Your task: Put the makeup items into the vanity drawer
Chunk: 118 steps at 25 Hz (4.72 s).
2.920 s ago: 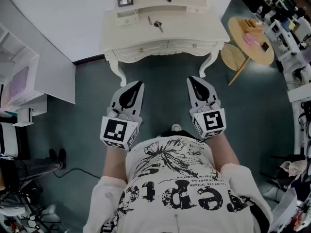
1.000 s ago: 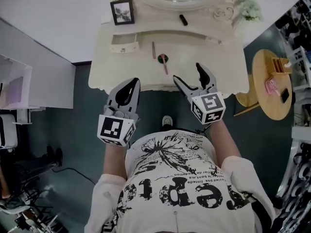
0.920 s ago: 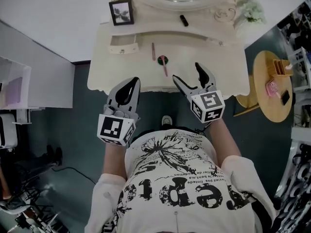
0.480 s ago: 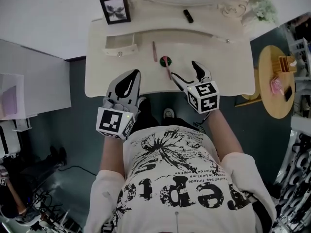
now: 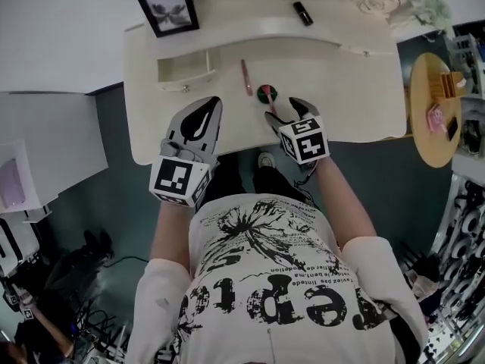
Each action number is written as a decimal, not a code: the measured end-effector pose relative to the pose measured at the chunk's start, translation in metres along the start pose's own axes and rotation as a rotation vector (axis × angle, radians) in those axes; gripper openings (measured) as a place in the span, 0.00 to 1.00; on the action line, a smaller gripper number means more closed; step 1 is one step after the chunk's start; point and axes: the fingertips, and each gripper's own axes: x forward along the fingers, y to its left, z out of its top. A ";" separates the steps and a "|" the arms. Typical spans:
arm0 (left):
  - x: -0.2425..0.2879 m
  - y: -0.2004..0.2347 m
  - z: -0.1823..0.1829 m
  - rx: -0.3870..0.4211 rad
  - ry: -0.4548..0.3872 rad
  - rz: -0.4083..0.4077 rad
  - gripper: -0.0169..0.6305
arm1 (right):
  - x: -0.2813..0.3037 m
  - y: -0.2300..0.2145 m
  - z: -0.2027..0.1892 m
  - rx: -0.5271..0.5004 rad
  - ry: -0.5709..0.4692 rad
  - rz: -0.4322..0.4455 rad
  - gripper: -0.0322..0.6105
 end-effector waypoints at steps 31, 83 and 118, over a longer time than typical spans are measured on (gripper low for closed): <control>-0.019 0.066 0.026 -0.004 -0.051 0.139 0.05 | 0.026 0.043 0.125 -0.290 -0.016 0.116 0.15; 0.068 0.053 0.014 0.006 0.033 -0.159 0.05 | 0.032 -0.021 0.065 -0.076 0.067 -0.019 0.45; 0.040 0.055 0.024 0.025 0.001 -0.089 0.05 | 0.022 -0.004 0.105 -0.111 0.037 0.037 0.10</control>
